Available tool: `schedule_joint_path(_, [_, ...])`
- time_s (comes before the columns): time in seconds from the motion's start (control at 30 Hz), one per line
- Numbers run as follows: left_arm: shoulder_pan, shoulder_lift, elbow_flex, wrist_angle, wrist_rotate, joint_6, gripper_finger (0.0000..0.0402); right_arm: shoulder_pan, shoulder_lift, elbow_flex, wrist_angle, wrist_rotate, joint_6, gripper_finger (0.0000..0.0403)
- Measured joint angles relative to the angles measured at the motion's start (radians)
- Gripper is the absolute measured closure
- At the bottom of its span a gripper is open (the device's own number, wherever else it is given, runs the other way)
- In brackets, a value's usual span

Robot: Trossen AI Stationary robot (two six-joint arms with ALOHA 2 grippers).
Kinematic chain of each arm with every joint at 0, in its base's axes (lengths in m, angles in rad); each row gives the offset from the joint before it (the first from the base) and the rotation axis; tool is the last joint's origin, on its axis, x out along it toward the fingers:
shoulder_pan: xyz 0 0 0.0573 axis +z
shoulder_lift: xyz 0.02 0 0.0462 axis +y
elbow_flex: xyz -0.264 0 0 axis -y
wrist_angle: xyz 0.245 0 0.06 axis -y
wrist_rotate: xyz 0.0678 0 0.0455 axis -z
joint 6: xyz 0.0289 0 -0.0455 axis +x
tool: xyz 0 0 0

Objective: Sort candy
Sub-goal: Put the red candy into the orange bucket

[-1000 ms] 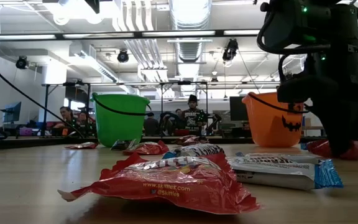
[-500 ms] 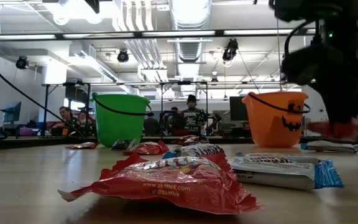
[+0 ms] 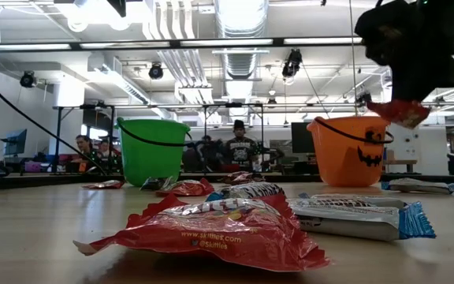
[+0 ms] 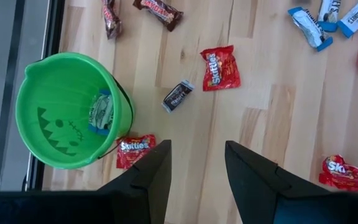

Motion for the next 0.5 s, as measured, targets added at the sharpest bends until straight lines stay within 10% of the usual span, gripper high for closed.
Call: schedule_joint_path(0.5, [0.000, 0.000, -0.001, 0.034, 0.000, -0.029, 0.0269, -0.190, -0.171, 0.001, -0.097, 0.082, -0.184, 0.0390])
